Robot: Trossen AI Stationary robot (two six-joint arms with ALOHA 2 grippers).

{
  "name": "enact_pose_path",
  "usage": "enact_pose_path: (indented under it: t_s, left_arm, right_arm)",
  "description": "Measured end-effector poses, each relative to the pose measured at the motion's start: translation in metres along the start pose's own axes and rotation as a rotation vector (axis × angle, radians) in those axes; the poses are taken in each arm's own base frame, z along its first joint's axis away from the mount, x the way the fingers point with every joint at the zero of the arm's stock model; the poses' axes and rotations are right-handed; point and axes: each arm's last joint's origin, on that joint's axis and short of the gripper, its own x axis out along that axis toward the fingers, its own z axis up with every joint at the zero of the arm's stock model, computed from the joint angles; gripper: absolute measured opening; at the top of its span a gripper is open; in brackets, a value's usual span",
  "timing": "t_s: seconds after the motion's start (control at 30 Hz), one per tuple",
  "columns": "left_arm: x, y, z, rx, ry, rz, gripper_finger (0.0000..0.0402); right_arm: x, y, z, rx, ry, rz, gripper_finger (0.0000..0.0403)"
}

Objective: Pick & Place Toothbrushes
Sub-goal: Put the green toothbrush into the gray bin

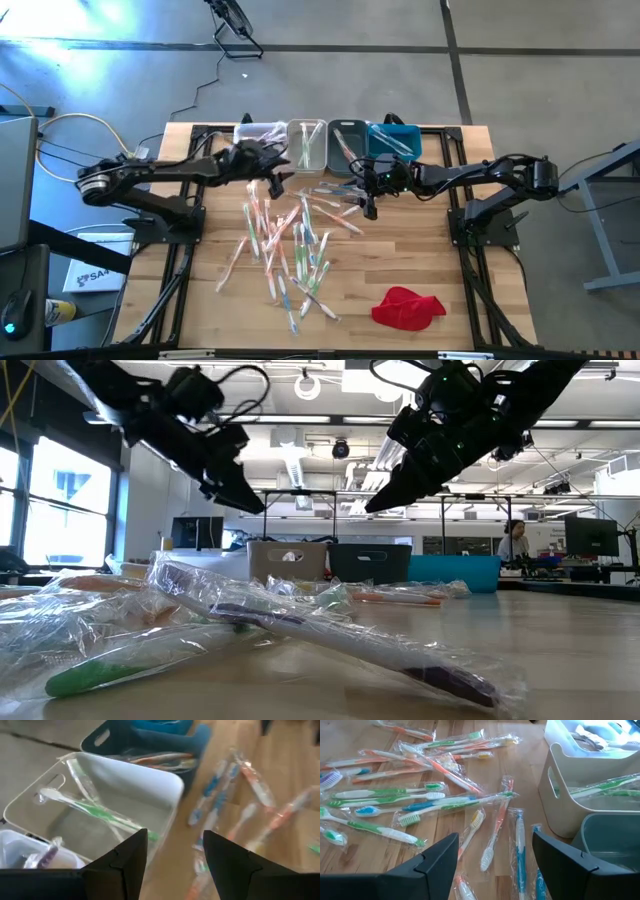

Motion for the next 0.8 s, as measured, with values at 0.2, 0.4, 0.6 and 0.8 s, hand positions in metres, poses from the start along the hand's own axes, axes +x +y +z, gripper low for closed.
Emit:
enact_pose_path:
  t_s: [0.2, 0.4, 0.6, 0.8]
  left_arm:
    - [-0.021, -0.021, -0.015, -0.014, -0.074, -0.078, 0.0187]
    - [-0.039, -0.035, -0.014, 0.012, -0.161, -0.147, 0.0187]
    - [-0.053, -0.048, -0.008, 0.01, -0.218, -0.22, 0.0187]
    - [-0.057, -0.061, -0.009, -0.124, -0.199, -0.301, 0.0187]
  right_arm:
    - [0.0, 0.0, 0.001, -0.001, -0.007, -0.001, 0.0246]
    - [0.0, -0.001, 0.006, -0.012, -0.064, -0.01, 0.0246]
    - [0.0, -0.001, 0.009, -0.011, -0.09, -0.01, 0.0246]
    - [0.0, 0.0, 0.009, -0.011, -0.094, 0.024, 0.0246]
